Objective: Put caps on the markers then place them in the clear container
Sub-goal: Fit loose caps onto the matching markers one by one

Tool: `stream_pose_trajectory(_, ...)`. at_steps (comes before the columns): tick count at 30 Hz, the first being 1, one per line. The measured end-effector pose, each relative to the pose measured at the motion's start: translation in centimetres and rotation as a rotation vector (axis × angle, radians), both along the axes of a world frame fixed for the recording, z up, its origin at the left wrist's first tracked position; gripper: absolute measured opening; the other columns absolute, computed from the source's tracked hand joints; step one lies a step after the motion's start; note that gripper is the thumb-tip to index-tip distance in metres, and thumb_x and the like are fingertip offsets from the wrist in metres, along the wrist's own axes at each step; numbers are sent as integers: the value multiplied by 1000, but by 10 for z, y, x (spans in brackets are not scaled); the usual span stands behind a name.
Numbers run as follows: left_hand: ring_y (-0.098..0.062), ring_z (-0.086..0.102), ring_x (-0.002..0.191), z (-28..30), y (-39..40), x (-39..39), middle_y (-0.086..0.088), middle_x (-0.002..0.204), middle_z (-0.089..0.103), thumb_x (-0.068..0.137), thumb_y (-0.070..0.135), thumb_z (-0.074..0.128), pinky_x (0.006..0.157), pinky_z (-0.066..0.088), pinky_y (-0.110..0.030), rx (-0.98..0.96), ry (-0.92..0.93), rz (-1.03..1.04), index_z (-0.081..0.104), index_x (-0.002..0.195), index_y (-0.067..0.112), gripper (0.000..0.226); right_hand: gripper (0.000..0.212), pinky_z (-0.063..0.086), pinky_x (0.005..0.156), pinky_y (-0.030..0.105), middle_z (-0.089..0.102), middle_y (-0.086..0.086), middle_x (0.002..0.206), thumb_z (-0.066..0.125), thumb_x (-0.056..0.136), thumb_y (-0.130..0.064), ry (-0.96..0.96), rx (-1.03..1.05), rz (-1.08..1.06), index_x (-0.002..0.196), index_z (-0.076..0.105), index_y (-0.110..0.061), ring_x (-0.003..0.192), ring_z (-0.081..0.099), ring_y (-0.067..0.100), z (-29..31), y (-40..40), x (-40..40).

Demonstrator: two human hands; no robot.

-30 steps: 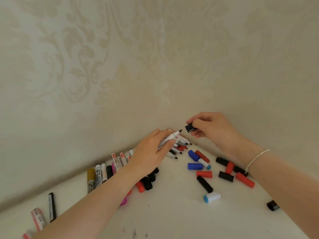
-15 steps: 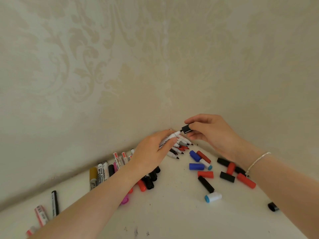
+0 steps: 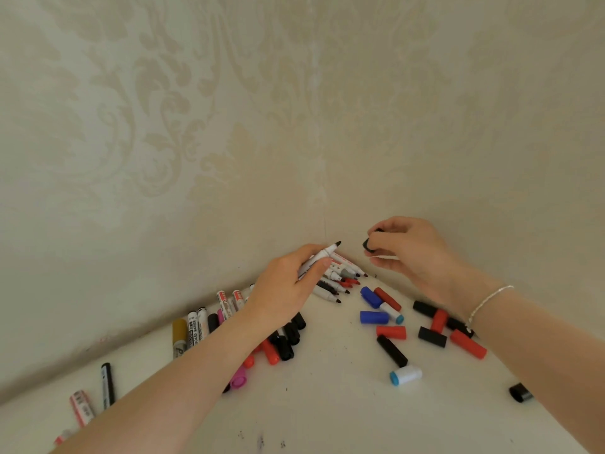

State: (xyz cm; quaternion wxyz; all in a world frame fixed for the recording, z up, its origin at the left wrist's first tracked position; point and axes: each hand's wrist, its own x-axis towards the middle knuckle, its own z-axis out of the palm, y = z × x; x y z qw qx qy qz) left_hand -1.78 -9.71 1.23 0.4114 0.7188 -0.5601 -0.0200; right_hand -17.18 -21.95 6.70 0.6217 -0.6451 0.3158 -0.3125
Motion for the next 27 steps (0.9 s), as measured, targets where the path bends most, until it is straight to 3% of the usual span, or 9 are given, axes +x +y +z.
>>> stream_pose_trajectory(5,-14,58,65,2,1,-1,4,86,68,98,38,46,60,48,-35,-5,-8,1,60,120,28,28,30,39,63,16,68,-6,92,70,78,-6,176,-250,87,103,69,-23,79,59,3,0,4,0)
stream_pose_trajectory(8,-17,61,71,1,0,-1,4,86,68,98,37,47,67,51,-42,-12,-6,-3,61,120,29,27,24,41,62,16,71,-2,89,75,77,-12,214,-338,95,97,64,-19,78,64,8,0,6,1)
stream_pose_trajectory(11,-18,62,73,1,0,-3,5,87,68,98,38,48,70,51,-42,-12,-12,-11,61,121,32,27,16,48,71,18,73,1,87,75,78,-14,172,-394,89,92,70,-19,83,68,15,-3,7,1)
stream_pose_trajectory(14,-14,59,69,3,0,-5,7,84,67,98,37,48,66,49,-37,-8,-22,-24,61,121,31,27,14,50,73,18,72,-1,87,71,81,-13,137,-387,104,92,72,-22,82,67,13,-4,6,0)
stream_pose_trajectory(18,-3,51,61,3,-1,-6,10,75,62,98,36,48,58,40,-18,-4,-47,-46,62,116,31,23,19,54,74,20,73,0,88,67,83,-4,133,-339,178,93,73,-18,81,67,13,-4,5,2)
stream_pose_trajectory(27,-2,50,63,4,-2,-8,9,72,57,99,37,44,56,35,-15,39,-149,-51,59,115,24,25,16,58,79,29,72,15,92,58,89,-1,108,-198,325,101,68,-5,79,71,21,-2,4,3)
